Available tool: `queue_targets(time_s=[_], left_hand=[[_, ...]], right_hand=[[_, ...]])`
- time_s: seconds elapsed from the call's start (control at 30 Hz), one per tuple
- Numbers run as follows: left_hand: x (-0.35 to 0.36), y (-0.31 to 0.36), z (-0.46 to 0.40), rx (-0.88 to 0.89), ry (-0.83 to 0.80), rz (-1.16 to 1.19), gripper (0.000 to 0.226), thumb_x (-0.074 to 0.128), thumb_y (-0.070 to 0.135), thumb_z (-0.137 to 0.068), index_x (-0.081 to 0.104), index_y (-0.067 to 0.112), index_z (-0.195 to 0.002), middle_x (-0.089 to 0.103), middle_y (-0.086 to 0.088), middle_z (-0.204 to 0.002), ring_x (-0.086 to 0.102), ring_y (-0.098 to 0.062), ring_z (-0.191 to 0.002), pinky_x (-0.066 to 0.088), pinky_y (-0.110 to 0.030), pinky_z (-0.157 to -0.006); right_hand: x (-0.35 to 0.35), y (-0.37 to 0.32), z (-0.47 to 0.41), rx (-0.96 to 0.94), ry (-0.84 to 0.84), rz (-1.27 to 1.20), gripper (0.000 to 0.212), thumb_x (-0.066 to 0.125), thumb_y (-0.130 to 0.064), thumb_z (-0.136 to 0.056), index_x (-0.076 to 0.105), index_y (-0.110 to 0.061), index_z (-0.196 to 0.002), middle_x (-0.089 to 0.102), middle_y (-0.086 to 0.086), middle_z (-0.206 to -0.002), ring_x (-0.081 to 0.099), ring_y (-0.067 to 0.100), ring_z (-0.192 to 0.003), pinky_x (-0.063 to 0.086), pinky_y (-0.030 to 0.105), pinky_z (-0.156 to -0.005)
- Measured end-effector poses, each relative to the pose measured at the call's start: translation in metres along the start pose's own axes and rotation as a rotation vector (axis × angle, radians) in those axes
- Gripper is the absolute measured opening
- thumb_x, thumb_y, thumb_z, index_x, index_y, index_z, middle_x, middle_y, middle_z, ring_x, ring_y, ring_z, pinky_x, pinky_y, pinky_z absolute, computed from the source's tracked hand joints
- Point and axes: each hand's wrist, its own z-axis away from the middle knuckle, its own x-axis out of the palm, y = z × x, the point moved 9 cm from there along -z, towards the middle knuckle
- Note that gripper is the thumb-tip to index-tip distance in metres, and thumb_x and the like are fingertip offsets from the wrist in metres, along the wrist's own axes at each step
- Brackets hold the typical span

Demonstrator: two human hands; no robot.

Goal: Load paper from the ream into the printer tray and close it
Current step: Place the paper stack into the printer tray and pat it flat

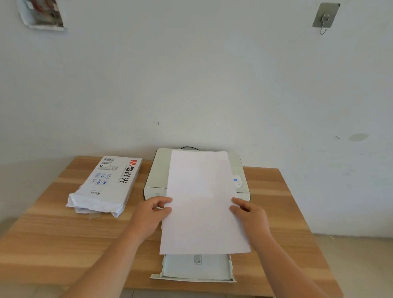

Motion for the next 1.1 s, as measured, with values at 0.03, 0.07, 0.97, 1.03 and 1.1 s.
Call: queue_targets(time_s=[0.03,0.07,0.97,1.03,1.1], left_hand=[[0.003,0.000,0.001,-0.003,0.009,0.009,0.025,0.071,0.014,-0.084,0.069,0.036,-0.096,0.062,-0.002,-0.094,0.062,-0.020,-0.085,0.053,-0.031,-0.084],[0.005,-0.002,0.001,-0.010,0.019,0.011,0.025,0.071,0.014,-0.084,0.070,0.036,-0.096,0.063,-0.004,-0.096,0.062,-0.023,-0.087,0.053,-0.033,-0.086],[0.009,-0.044,0.053,-0.251,-0.016,0.264,0.011,0.062,0.005,-0.088,0.072,0.009,-0.092,0.071,-0.002,-0.086,0.066,-0.016,-0.080,0.050,-0.026,-0.065],[0.012,-0.056,0.060,-0.289,-0.025,0.263,0.010,0.063,0.006,-0.087,0.072,0.009,-0.093,0.071,-0.004,-0.087,0.066,-0.018,-0.080,0.050,-0.027,-0.064],[0.015,-0.069,0.067,-0.313,-0.033,0.244,0.010,0.064,0.007,-0.087,0.072,0.009,-0.092,0.071,-0.006,-0.090,0.066,-0.018,-0.079,0.049,-0.027,-0.063]], right_hand=[[-0.002,0.000,-0.003,-0.001,-0.010,0.001,0.023,0.069,-0.018,-0.086,0.072,-0.030,-0.105,0.069,-0.010,-0.102,0.065,0.010,-0.089,0.046,0.022,-0.070],[-0.004,0.001,-0.005,-0.001,-0.019,0.000,0.023,0.070,-0.018,-0.086,0.072,-0.030,-0.105,0.069,-0.010,-0.101,0.065,0.011,-0.089,0.047,0.022,-0.071],[0.005,0.044,0.039,0.270,-0.228,-0.090,0.008,0.074,-0.008,-0.082,0.075,-0.010,-0.090,0.076,0.005,-0.081,0.069,0.017,-0.066,0.050,0.028,-0.058],[0.006,0.059,0.046,0.297,-0.231,-0.089,0.009,0.073,-0.009,-0.083,0.074,-0.010,-0.091,0.077,0.006,-0.084,0.070,0.020,-0.070,0.052,0.031,-0.062],[0.008,0.079,0.052,0.335,-0.216,-0.112,0.012,0.073,-0.009,-0.083,0.073,-0.008,-0.095,0.077,0.010,-0.089,0.072,0.025,-0.076,0.056,0.036,-0.067]])
